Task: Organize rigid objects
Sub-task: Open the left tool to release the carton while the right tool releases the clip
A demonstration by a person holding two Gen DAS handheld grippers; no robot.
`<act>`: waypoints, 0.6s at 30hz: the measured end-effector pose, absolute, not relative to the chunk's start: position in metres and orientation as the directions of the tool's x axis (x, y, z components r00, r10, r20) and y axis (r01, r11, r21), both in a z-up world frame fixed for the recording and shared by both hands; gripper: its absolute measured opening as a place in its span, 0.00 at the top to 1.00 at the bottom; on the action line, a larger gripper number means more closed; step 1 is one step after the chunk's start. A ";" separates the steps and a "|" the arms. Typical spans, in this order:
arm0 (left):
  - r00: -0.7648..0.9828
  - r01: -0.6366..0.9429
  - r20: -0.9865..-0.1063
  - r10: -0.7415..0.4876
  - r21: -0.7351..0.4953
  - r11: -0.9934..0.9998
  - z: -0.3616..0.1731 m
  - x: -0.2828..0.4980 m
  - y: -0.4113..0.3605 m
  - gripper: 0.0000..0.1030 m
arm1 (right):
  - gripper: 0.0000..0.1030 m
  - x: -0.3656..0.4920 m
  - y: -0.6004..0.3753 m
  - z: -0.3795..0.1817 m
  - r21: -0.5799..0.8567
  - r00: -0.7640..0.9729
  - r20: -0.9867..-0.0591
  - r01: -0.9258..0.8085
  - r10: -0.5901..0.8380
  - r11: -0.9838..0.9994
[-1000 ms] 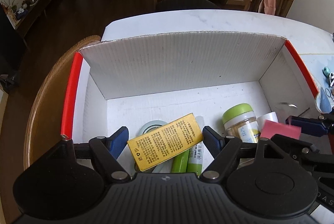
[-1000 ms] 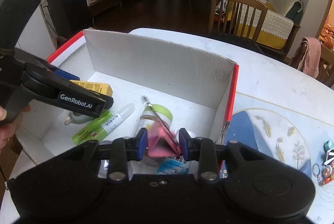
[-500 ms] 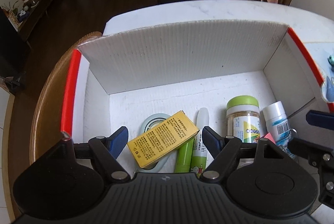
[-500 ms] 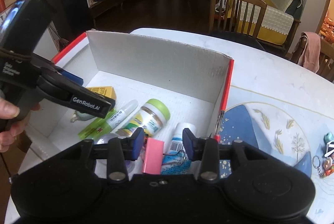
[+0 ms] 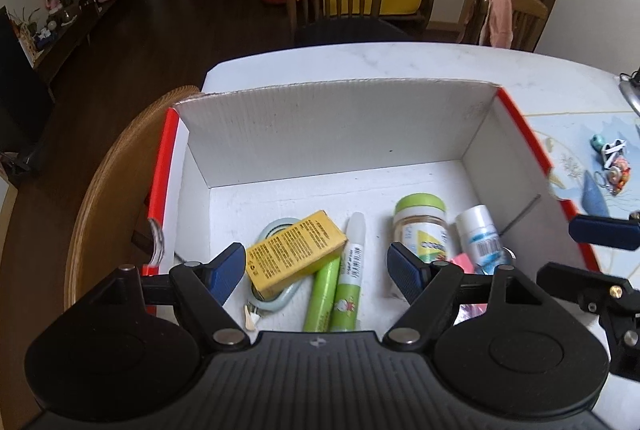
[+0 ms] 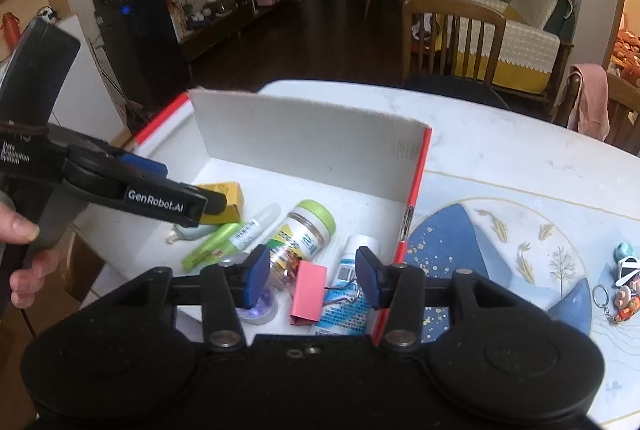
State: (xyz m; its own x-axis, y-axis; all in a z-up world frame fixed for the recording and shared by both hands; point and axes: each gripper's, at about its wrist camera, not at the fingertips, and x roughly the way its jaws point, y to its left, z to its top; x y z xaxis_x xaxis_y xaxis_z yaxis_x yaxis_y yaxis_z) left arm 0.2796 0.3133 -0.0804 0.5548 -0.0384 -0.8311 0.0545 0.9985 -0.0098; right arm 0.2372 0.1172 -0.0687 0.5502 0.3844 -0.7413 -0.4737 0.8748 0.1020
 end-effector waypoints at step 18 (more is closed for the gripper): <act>0.656 0.059 -0.752 -0.064 -0.034 0.998 -0.035 0.215 0.304 0.25 | 0.33 0.198 0.105 -0.034 0.146 0.574 -0.677 -0.508 0.460 0.849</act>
State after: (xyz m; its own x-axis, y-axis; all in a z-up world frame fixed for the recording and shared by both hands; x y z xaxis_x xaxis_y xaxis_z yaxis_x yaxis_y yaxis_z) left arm 0.2154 0.3039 -0.0350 0.6556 -0.0640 -0.7524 0.0587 0.9977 -0.0336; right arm 0.1977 0.1049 -0.0337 0.5743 0.4603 -0.6769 -0.5082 0.8488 0.1460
